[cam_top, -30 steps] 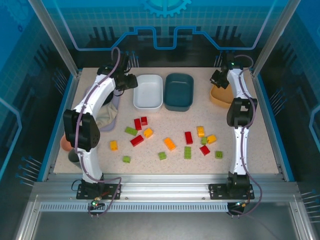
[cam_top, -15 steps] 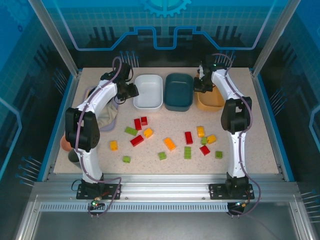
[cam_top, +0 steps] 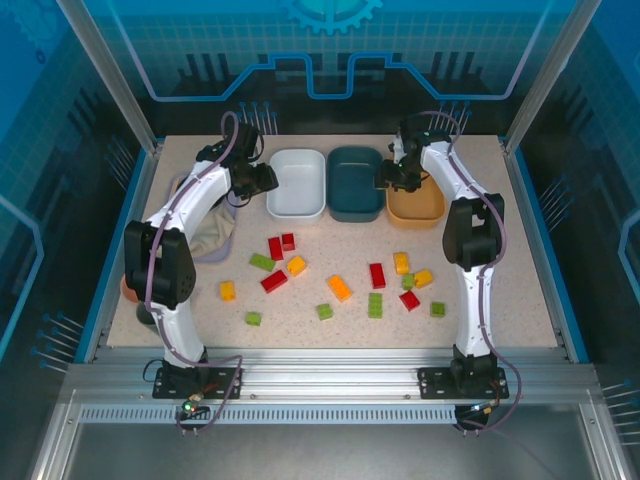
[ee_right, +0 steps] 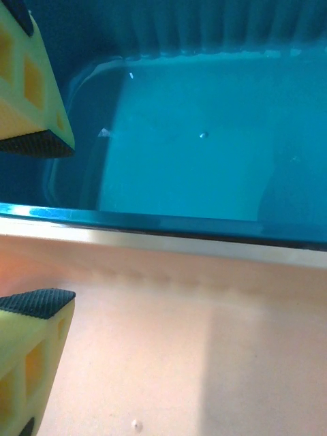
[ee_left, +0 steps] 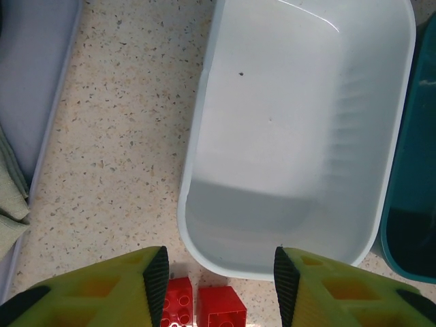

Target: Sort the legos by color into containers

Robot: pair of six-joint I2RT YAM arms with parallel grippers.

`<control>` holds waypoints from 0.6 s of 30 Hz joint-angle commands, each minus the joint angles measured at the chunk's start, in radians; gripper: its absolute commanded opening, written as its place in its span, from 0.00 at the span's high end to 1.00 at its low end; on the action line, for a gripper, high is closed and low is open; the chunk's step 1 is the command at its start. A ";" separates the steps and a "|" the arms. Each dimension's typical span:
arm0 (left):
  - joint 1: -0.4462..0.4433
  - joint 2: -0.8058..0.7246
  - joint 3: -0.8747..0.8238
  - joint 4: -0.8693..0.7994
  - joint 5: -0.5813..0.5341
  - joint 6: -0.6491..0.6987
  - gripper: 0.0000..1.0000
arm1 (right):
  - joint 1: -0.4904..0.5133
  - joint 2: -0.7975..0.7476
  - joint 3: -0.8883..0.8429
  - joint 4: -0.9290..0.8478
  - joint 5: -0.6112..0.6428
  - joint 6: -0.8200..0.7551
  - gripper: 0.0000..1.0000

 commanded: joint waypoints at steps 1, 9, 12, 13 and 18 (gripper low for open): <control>0.008 0.028 0.030 -0.046 0.030 -0.043 0.52 | 0.012 0.011 0.066 -0.037 -0.021 -0.007 0.47; 0.070 0.126 0.084 -0.075 0.065 -0.064 0.52 | 0.017 0.119 0.143 -0.076 -0.015 -0.016 0.54; 0.088 0.163 0.106 -0.086 0.074 -0.055 0.52 | 0.022 0.154 0.184 -0.099 -0.017 -0.024 0.57; 0.092 0.175 0.113 -0.085 0.079 -0.050 0.52 | 0.026 0.164 0.195 -0.104 -0.017 -0.026 0.59; 0.096 0.220 0.141 -0.087 0.088 -0.035 0.53 | 0.048 0.186 0.220 -0.117 -0.012 -0.035 0.73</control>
